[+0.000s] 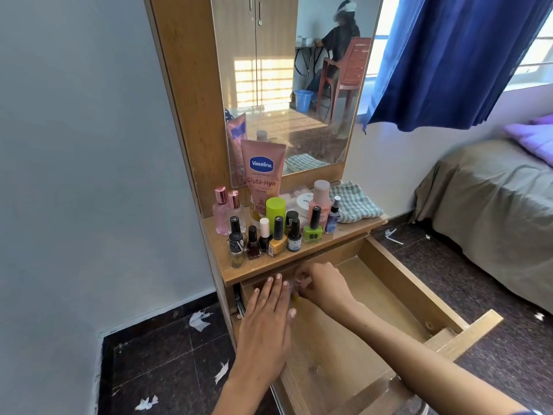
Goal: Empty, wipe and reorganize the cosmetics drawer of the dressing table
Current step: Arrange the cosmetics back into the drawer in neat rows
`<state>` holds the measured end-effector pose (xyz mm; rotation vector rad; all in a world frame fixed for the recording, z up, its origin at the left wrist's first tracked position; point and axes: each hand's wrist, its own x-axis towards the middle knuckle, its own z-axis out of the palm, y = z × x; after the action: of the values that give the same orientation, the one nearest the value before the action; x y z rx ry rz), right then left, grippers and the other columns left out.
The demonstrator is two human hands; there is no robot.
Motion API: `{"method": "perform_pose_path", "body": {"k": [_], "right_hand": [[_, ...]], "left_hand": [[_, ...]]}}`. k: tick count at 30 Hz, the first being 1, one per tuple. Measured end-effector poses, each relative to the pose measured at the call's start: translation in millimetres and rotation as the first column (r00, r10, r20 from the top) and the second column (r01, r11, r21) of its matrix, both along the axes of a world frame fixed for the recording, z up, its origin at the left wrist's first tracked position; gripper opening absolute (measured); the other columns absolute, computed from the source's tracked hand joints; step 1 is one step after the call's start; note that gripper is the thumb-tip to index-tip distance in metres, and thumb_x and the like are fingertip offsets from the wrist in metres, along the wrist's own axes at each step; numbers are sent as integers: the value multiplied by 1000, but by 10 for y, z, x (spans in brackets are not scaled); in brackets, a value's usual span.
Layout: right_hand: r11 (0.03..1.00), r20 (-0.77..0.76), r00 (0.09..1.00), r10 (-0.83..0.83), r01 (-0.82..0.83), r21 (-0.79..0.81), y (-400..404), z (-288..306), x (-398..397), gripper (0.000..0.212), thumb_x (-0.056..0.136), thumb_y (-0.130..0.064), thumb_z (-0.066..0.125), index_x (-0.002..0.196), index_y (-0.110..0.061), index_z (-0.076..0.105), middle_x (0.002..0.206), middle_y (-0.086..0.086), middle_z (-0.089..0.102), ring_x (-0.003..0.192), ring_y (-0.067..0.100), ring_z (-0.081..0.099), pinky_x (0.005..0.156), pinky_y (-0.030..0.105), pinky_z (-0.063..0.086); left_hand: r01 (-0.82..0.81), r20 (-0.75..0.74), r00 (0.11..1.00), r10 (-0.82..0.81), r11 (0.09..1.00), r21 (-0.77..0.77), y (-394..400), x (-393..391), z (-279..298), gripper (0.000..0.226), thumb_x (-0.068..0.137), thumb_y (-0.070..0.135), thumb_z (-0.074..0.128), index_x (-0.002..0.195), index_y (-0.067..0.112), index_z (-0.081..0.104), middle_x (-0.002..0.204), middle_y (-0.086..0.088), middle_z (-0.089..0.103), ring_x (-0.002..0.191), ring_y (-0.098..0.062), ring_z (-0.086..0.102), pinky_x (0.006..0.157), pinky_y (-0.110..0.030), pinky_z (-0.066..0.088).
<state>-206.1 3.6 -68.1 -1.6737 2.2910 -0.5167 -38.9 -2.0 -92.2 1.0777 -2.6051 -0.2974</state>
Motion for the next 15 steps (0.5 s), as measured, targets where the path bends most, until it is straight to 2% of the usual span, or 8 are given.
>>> {"method": "perform_pose_path", "body": {"k": [3, 7, 13, 15], "right_hand": [[1000, 24, 1000, 1, -2, 14, -16, -43, 0, 20, 76, -14, 75, 92, -22, 67, 102, -2, 70, 94, 19, 67, 81, 33, 55], [1000, 25, 1000, 13, -13, 2, -36, -68, 4, 20, 77, -16, 74, 96, -20, 68, 103, -1, 70, 95, 19, 67, 80, 32, 55], [999, 87, 996, -5, 1, 46, 20, 36, -63, 41, 75, -10, 77, 114, -17, 67, 111, -1, 70, 96, 18, 69, 86, 36, 56], [998, 78, 996, -52, 50, 24, 101, 141, -131, 42, 74, -10, 78, 114, -19, 67, 107, -5, 71, 94, 13, 69, 86, 35, 56]], "left_hand": [[6, -36, 999, -6, 1000, 7, 1, -41, -8, 50, 103, 41, 11, 148, 26, -3, 154, 12, -14, 140, -2, -20, 106, -20, -24], [14, -66, 998, -14, 1000, 5, 6, -106, -14, 50, 103, 39, 13, 149, 25, -1, 154, 12, -11, 139, -1, -21, 106, -18, -25], [35, -38, 999, -36, 999, -17, -5, -169, -40, 48, 103, 38, 12, 147, 29, -5, 156, 9, -11, 141, -5, -21, 108, -23, -24], [40, -10, 999, -40, 999, -20, -3, -181, -46, 50, 101, 40, 8, 148, 29, -5, 156, 9, -14, 140, -5, -24, 108, -25, -26]]}}
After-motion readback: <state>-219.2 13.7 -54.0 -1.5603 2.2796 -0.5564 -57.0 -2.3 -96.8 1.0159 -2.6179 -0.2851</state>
